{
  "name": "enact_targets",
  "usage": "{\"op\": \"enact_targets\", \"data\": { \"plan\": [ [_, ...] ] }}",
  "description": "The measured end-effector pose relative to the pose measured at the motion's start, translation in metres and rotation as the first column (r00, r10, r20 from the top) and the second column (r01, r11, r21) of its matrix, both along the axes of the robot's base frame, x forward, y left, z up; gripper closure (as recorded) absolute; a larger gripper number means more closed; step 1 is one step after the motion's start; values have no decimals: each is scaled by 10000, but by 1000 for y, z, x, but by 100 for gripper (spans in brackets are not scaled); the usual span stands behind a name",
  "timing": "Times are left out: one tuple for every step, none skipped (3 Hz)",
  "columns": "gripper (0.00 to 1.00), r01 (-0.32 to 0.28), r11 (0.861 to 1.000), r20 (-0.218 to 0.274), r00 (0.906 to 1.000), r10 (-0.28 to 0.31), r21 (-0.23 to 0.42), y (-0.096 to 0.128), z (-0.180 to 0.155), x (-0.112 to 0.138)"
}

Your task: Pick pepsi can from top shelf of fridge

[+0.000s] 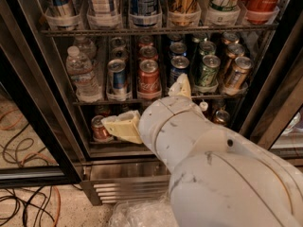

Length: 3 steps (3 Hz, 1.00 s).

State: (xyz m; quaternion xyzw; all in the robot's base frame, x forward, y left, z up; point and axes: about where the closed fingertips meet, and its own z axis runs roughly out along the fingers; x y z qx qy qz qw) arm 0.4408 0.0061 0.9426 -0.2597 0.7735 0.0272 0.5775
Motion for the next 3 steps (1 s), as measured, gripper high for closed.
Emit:
{"op": "enact_targets", "data": {
  "plan": [
    [0,1,10000,1,10000,-1,0,0,0,0],
    [0,494,9978,576,9970,-519,447,-13,14,12],
    [0,813,9898,1367,9858,-972,1173,-28,34,38]
  ]
}}
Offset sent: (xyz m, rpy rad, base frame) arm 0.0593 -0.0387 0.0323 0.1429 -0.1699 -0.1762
